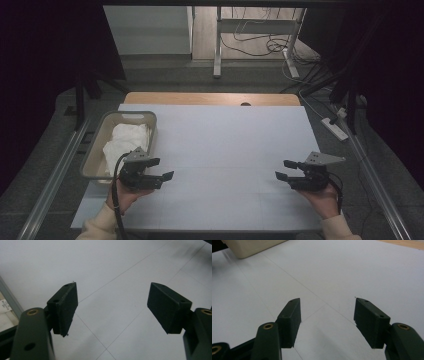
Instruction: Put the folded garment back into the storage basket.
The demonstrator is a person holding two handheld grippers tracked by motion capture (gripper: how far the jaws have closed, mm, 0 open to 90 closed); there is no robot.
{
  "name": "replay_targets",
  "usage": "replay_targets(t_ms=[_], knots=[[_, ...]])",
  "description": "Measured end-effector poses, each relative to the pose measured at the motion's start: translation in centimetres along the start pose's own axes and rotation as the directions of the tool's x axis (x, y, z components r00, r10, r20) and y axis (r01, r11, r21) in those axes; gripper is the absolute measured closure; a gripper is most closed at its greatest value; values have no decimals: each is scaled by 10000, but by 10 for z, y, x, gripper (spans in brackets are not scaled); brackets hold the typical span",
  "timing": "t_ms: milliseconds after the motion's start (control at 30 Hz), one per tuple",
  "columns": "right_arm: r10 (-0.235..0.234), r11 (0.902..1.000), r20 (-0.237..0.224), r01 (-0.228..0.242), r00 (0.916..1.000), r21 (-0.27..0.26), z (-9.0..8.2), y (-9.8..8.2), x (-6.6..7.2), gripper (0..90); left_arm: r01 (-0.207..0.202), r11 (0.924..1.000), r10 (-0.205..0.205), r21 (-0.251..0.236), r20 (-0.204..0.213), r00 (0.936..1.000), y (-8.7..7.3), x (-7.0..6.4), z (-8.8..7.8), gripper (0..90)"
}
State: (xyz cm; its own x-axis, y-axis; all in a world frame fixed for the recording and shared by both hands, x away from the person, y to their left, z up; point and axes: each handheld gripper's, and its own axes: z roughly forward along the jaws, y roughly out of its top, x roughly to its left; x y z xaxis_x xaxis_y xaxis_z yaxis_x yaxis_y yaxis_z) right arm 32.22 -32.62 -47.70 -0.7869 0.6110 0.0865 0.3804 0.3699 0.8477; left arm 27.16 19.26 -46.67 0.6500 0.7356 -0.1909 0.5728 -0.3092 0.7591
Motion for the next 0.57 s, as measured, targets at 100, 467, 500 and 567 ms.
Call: replay_targets(t_ms=[100,467,500,567], knots=[[-232,9997,-7,232,9997,102,3,0,3,379,35,10000,-35,-25,-13,10000,0,0,0,250],[-715,9969,-117,718,9974,305,11,3,11,372,40,10000,-41,-69,-29,10000,0,1,-1,250],[-729,9968,-121,732,9973,310,11,3,11,371,36,10000,-37,-75,-29,10000,0,1,-1,250],[-700,9970,-113,703,9975,334,12,3,11,368,28,10000,-28,-82,-27,10000,0,1,-1,250]])
